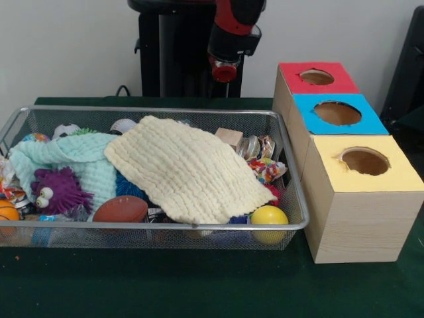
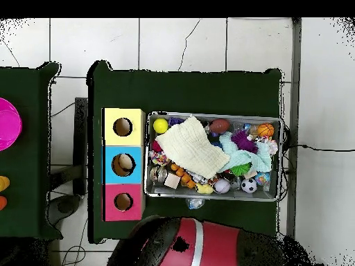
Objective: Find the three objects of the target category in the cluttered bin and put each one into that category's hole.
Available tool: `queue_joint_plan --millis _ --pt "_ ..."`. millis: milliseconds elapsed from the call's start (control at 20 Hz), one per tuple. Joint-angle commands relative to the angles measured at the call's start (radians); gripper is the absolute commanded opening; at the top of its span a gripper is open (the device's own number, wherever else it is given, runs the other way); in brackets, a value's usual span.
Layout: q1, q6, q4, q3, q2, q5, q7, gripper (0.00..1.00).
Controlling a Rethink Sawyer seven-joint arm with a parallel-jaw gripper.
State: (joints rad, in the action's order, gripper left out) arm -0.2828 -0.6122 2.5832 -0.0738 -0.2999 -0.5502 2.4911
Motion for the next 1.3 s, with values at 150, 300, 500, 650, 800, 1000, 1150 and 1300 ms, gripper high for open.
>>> queue_joint_plan --millis 150,300,500,650,800,1000,1150,1300 --pt "0.082 0.241 0.021 -0.008 -0.131 -0.048 0.175 0.0" --pt "0.105 0.264 0.023 0.011 -0.153 -0.034 0.199 0.0" --pt "0.078 0.115 -0.032 0.021 -0.041 0.075 0.245 0.0" --pt "0.118 -0.077 -0.09 0.083 0.052 0.165 0.273 0.0" --pt "0.161 -0.231 -0.136 0.127 0.136 0.222 0.315 0.0" --pt "0.213 -0.425 -0.178 0.171 0.228 0.248 0.36 0.0" --pt "0.228 -0.546 -0.205 0.187 0.289 0.247 0.363 0.0" --pt "0.215 -0.625 -0.228 0.191 0.335 0.247 0.344 0.0"
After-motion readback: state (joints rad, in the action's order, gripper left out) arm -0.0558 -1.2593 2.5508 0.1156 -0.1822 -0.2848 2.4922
